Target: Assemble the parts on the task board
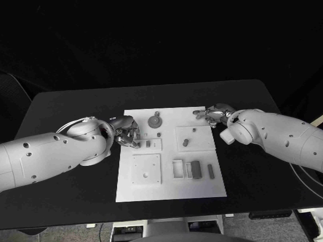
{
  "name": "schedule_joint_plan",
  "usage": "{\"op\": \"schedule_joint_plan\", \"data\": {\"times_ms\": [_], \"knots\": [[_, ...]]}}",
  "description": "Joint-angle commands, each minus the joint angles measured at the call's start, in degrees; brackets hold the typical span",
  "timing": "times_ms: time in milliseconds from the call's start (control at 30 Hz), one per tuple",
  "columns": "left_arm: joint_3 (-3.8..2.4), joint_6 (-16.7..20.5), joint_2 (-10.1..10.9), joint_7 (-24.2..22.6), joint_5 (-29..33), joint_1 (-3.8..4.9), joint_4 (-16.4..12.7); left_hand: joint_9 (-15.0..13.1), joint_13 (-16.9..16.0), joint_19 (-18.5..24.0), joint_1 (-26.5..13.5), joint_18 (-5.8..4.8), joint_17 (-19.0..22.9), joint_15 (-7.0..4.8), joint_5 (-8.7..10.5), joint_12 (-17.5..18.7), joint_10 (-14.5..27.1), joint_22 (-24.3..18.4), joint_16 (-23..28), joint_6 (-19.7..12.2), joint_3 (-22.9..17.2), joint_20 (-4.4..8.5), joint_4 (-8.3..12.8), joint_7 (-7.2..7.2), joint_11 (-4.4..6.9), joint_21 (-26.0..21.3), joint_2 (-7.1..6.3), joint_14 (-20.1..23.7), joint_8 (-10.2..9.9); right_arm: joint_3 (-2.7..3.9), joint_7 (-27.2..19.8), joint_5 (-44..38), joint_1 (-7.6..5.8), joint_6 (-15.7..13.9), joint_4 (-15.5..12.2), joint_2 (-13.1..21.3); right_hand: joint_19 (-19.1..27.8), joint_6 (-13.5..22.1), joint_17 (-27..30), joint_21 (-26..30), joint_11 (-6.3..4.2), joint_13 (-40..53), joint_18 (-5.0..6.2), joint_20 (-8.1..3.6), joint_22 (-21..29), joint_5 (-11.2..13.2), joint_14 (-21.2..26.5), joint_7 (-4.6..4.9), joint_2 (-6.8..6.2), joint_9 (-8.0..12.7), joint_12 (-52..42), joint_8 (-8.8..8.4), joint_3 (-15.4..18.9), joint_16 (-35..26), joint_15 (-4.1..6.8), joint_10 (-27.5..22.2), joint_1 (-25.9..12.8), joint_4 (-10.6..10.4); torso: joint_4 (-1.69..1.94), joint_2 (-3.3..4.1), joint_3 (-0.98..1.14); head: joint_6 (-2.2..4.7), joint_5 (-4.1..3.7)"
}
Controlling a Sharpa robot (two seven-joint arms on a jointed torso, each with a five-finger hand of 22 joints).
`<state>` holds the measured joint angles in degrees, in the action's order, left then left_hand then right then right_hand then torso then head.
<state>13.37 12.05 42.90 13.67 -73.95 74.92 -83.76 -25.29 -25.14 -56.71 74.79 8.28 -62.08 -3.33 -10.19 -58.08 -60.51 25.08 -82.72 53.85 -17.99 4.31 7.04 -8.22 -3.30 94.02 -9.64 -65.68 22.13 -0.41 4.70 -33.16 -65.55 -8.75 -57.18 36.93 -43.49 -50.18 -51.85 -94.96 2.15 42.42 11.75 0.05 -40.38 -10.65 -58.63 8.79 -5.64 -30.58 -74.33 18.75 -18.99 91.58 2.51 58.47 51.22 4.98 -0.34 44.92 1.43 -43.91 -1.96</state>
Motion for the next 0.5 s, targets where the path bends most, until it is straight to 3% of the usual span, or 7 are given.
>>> {"op": "schedule_joint_plan", "data": {"times_ms": [33, 267, 500], "knots": [[0.2, 3.11, 0.04, -3.69, -0.1, -0.1, -0.37, -0.71, -0.07, -0.14, 0.87, 2.32, -0.02, -0.03, -0.31, -0.25, -1.52, -0.12, 0.3, 2.61, 0.85, 0.13, 0.01, -0.1, -0.53, -0.06, 0.08, 0.08, 1.29, -0.04, -0.19, -0.37, 0.09, 1.25, -0.2, 0.01, -0.21, 0.18, 0.08, -7.3, 0.26, -0.1, 1.6, -0.15, 0.04, -0.02, 0.01, 0.41, 0.0, 0.09, 0.27, -0.24, 0.28, -0.39, 0.3, -0.27, -0.61, -0.08, 0.02, 0.0, 0.01, -0.1, 0.02], [0.19, 3.51, -0.15, -4.41, -1.27, -0.61, -0.36, -1.98, -0.09, -0.49, 1.59, 2.39, -0.05, -0.14, -0.36, -0.43, -2.32, -0.22, 0.21, 6.77, 1.5, 0.15, -0.01, 0.43, -0.26, 0.05, 0.36, -0.24, 3.38, -0.04, -0.17, -0.37, 0.09, 1.28, -0.18, 0.02, -0.2, 0.18, 0.08, -7.3, 0.26, -0.1, 1.6, -0.15, 0.04, -0.02, 0.02, 0.41, 0.01, 0.09, 0.27, -0.25, 0.28, -0.4, 0.3, -0.28, -0.61, -0.08, -0.05, 0.02, -0.01, -0.2, 0.05], [0.19, 2.41, -0.32, -3.4, -2.11, -0.81, 0.01, -2.07, -0.04, -0.42, 1.51, 2.36, -0.04, -0.14, -0.31, -0.33, -2.23, -0.25, 0.24, 6.92, 1.96, 0.13, 0.1, 0.44, -0.27, 0.02, 0.04, -0.19, 3.43, -0.04, -0.13, -0.37, 0.09, 1.22, -0.2, 0.09, -0.2, 0.19, 0.08, -7.3, 0.26, -0.11, 1.6, -0.14, 0.04, -0.02, 0.02, 0.41, 0.02, 0.1, 0.27, -0.25, 0.28, -0.4, 0.3, -0.28, -0.62, -0.09, -0.04, 0.04, -0.02, -0.48, -0.05]]}}
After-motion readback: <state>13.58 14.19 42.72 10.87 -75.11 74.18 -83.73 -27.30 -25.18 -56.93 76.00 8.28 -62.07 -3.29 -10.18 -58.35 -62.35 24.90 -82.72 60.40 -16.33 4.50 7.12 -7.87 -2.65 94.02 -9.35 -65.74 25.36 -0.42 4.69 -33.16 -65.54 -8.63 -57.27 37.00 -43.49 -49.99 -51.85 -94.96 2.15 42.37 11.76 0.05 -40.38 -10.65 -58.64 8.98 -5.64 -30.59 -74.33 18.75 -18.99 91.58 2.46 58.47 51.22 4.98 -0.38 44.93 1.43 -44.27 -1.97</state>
